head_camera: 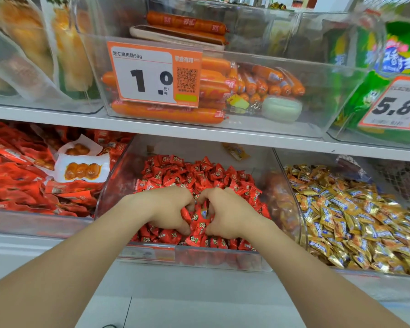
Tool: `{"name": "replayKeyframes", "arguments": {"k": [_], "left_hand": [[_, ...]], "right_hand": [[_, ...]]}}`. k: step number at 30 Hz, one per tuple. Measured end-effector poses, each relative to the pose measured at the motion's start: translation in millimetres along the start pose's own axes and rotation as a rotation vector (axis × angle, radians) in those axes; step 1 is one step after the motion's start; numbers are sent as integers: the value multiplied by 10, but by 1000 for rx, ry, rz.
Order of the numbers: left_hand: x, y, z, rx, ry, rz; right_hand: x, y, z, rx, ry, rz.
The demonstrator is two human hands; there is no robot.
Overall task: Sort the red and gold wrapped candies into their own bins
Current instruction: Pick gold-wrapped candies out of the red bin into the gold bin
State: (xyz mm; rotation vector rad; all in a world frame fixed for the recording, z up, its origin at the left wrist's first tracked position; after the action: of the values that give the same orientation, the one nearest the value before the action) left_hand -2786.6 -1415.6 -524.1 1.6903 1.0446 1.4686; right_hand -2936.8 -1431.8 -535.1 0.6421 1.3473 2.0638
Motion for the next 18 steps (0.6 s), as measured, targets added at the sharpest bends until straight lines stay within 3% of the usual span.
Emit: {"name": "replayKeyframes", "arguments": {"k": [3, 8, 14, 18], "left_hand": [[30, 117, 116, 84, -1, -64], [173, 344, 280, 349, 13, -306], [356, 378, 310, 419, 17, -269], [360, 334, 379, 433, 57, -231]], "right_hand": [[37, 163, -76, -65, -2, -145], [184, 429, -173, -240, -58, -306], [296, 466, -118, -173, -70, -178], [277, 508, -140, -200, -158, -256]]}}
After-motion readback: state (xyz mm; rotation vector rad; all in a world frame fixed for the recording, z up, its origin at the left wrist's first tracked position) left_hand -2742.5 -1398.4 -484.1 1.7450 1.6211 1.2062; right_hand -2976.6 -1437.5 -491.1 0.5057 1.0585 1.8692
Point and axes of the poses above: each hand's wrist, its own x-axis away from the middle knuckle, its own y-axis out of the back of the hand, z = x × y, the point moved 4 cm from there along -x, towards the middle knuckle, and after that the axes turned 14 degrees about y, right-handed, at the moved point
